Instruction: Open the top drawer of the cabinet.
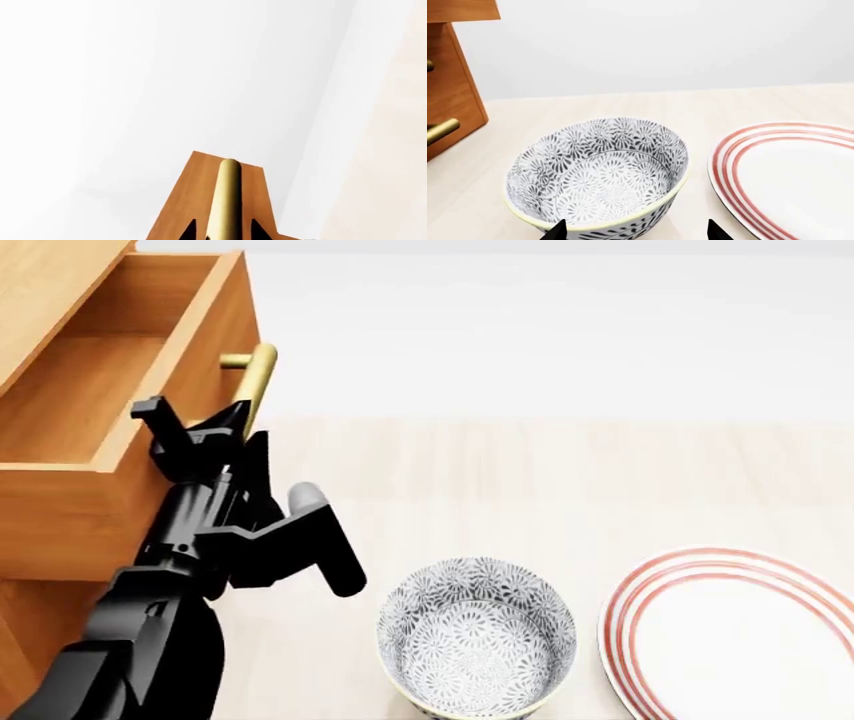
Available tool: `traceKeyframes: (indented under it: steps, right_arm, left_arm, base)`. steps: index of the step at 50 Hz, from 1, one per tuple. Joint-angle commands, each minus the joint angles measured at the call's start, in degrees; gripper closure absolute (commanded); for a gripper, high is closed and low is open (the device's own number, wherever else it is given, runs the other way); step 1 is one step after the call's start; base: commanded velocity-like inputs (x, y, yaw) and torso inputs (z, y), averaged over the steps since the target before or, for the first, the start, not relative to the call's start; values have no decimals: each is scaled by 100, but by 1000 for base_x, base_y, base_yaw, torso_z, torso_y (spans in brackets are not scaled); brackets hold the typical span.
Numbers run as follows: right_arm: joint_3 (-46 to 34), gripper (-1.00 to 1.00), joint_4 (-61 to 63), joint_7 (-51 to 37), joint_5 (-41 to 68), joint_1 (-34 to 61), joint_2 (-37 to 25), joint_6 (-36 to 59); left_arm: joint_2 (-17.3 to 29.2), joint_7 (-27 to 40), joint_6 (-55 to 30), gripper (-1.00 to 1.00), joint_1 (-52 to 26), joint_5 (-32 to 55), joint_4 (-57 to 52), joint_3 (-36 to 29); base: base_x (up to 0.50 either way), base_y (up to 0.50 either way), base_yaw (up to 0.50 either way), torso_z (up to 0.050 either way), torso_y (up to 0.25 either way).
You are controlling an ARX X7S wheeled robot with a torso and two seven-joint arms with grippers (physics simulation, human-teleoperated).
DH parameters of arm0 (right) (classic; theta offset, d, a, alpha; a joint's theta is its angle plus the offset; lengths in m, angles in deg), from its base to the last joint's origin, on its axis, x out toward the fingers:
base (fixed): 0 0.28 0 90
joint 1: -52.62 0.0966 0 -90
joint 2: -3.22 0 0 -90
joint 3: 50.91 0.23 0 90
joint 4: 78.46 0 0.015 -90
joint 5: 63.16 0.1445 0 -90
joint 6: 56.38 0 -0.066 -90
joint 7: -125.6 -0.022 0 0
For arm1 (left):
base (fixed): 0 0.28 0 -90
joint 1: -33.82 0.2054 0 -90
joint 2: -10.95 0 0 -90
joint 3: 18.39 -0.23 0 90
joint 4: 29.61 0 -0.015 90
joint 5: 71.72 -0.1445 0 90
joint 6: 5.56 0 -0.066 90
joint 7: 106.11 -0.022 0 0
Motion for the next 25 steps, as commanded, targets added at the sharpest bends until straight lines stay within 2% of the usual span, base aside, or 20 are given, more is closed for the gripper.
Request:
traceKeyframes:
  steps: [1,15,25]
  right_arm:
    - [117,-100,-38,108,-58,19,89,-35]
    - [85,-100,-46,93,-24,23,75,-5]
    - [52,-100,-59,93,-24,24,67,-18]
  left_arm:
    - [-382,122,22,-100,68,14,-452,-181]
    - [-398,256,-78,-100,71,67,-466,-107]
    - [-430,-53,-244,-100,413,-24,-1516,-336]
  base:
    - [-16,0,0,0,11]
    - [0,0,0,0,0]
    - [0,0,0,0,0]
